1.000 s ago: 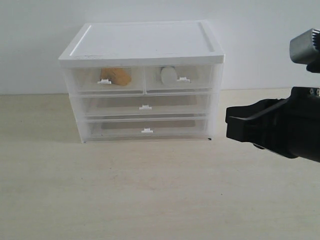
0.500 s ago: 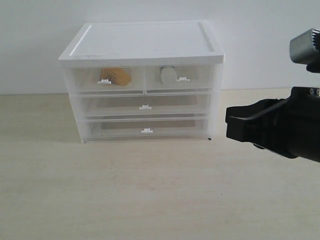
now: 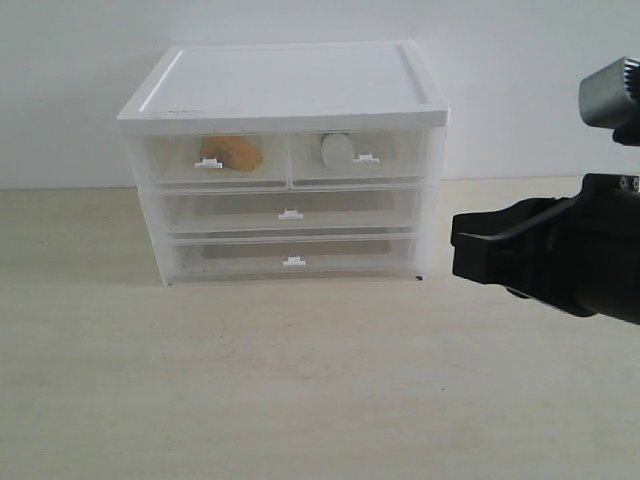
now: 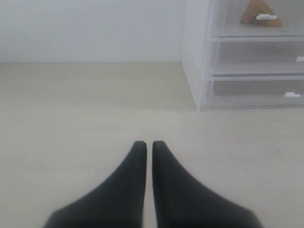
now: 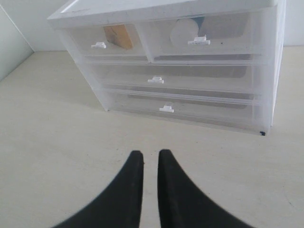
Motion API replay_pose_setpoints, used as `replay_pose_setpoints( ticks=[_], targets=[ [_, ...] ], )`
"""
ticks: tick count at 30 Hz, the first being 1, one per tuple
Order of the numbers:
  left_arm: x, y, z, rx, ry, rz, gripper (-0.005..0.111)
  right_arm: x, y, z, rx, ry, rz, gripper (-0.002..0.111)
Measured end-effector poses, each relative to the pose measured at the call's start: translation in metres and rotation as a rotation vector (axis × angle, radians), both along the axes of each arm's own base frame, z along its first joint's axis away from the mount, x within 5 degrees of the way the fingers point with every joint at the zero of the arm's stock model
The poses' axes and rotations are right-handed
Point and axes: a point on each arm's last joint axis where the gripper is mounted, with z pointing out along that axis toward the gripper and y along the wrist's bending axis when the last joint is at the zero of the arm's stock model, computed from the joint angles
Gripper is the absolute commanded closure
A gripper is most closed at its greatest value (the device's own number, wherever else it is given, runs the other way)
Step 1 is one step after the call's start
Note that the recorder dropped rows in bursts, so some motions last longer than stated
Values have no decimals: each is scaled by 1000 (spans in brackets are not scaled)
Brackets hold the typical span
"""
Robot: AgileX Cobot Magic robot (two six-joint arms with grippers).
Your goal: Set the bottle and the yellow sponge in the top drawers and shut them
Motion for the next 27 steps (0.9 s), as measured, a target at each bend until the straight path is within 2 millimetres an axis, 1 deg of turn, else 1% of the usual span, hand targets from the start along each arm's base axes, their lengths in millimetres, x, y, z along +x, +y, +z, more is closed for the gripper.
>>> replay_pose_setpoints(
  ticks=[4,7,10,12,18,22,27],
  targets=[
    [0,0,0,-2,0,0,103,-1,-1,1,4,-5,0,100],
    [0,0,0,-2,0,0,103,-7,-5,9,2,-45,12,100],
    [0,0,0,-2,0,0,103,-21,-14,16,-40,-106,46,100],
    [0,0,0,-2,0,0,103,-34,-28,18,-50,-144,40,100],
    [0,0,0,-2,0,0,103,-61,-63,4,-33,-224,-74,100],
    [0,0,0,-2,0,0,103,-76,-78,-4,-7,-274,-139,100],
    [0,0,0,-2,0,0,103,-92,-90,-13,22,-339,-202,100]
  ],
)
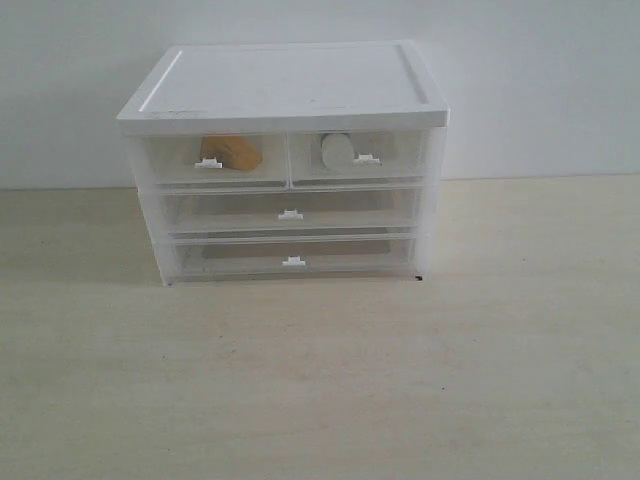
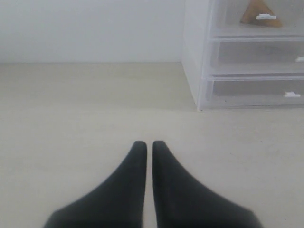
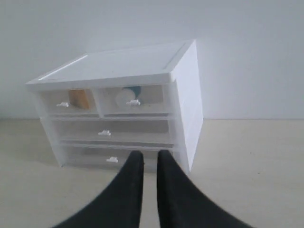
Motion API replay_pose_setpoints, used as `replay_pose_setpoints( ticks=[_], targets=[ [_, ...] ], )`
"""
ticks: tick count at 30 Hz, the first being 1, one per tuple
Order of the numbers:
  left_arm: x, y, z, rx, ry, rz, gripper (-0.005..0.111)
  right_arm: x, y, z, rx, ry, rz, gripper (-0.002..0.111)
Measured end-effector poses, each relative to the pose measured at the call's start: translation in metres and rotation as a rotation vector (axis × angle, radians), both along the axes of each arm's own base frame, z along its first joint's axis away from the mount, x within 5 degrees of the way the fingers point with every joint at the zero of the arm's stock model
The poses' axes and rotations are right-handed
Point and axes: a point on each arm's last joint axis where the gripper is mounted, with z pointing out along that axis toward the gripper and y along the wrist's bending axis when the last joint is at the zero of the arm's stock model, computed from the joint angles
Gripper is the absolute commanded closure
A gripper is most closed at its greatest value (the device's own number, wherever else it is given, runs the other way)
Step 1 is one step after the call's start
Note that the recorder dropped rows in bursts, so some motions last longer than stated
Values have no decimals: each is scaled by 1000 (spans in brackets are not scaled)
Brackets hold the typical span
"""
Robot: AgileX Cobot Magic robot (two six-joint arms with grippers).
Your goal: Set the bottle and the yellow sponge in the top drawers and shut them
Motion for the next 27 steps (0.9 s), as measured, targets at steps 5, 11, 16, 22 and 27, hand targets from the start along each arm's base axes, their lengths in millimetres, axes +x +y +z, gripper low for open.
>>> replay_pose_setpoints(
  ticks=[5,11,16,22,27],
  targets=[
    [0,0,0,0,0,0,103,-11,-8,-11,20,-48,-59,100],
    [0,0,0,0,0,0,103,-15,-13,-43,13,-34,-114,100],
    [0,0,0,0,0,0,103,-17,-14,-62,4,-5,-122,100],
    [0,0,0,0,0,0,103,-17,-14,-66,-54,7,-134,100],
    [0,0,0,0,0,0,103,-17,-15,-74,-154,67,-142,100]
  ],
)
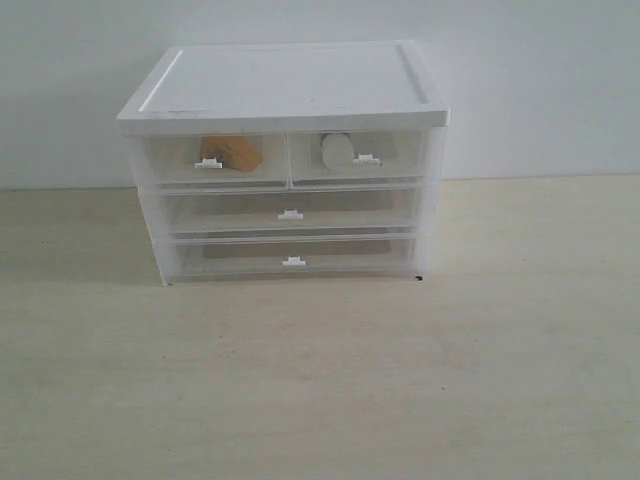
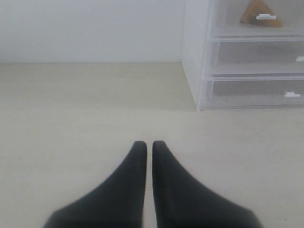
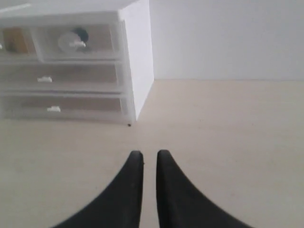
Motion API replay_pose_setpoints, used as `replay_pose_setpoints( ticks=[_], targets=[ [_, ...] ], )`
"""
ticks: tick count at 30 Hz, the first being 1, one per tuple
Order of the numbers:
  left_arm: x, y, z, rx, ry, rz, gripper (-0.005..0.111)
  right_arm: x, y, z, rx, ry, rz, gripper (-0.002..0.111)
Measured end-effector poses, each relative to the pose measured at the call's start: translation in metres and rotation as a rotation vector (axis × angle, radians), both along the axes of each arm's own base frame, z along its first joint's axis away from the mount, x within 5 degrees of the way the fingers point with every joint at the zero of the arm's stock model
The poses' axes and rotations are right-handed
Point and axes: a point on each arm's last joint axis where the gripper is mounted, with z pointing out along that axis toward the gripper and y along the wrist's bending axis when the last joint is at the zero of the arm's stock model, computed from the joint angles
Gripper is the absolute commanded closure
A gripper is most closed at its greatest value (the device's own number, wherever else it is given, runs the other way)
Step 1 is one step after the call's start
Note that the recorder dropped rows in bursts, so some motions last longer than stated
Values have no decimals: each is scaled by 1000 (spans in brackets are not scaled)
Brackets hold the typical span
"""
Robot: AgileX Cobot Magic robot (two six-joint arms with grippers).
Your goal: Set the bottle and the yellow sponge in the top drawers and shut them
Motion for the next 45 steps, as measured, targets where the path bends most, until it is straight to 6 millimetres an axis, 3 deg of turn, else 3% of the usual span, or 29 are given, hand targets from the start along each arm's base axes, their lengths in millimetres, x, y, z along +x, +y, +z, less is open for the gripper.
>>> replay_pose_setpoints(
  ticks=[7,25,33,45],
  targets=[
    [0,0,0,0,0,0,103,-2,0,-10,-110,77,14,100],
    [0,0,0,0,0,0,103,-2,0,-10,-118,76,11,100],
    [0,0,0,0,0,0,103,-1,-7,-11,-331,46,-17,100],
    [0,0,0,0,0,0,103,-1,-7,-11,-340,42,-18,100]
  ],
)
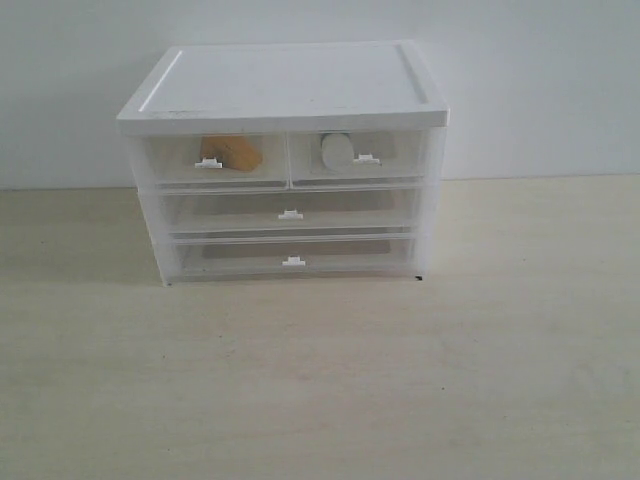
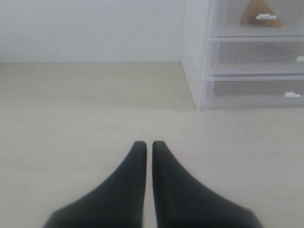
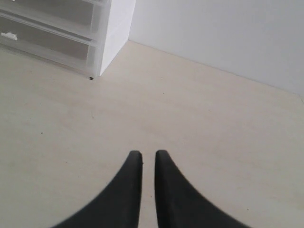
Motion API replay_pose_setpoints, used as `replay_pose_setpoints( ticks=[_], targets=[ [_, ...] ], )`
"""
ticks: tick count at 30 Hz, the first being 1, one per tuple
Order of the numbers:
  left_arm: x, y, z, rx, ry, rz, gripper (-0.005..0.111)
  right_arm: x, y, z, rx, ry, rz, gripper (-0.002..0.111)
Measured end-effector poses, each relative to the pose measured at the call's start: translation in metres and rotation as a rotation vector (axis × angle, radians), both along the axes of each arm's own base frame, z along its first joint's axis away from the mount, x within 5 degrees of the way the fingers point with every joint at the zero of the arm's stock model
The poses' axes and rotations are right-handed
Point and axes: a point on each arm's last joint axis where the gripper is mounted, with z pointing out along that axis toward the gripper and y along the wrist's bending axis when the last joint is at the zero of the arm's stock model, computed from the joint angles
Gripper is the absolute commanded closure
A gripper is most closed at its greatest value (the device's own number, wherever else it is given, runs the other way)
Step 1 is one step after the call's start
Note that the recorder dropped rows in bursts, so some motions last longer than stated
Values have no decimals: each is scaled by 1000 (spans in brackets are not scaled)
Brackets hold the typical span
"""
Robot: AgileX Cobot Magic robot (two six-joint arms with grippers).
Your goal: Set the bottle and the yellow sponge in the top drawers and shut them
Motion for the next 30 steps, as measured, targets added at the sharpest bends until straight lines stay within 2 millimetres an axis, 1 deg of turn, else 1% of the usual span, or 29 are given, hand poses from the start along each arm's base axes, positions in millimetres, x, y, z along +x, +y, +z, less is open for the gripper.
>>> replay_pose_setpoints(
  ticks=[10,16,22,30],
  targets=[
    [0,0,0,0,0,0,103,0,0,0,8,3,-2,100],
    [0,0,0,0,0,0,103,0,1,0,196,34,-47,100],
    [0,0,0,0,0,0,103,0,1,0,315,54,-76,100],
    [0,0,0,0,0,0,103,0,0,0,398,66,-108,100]
  ],
)
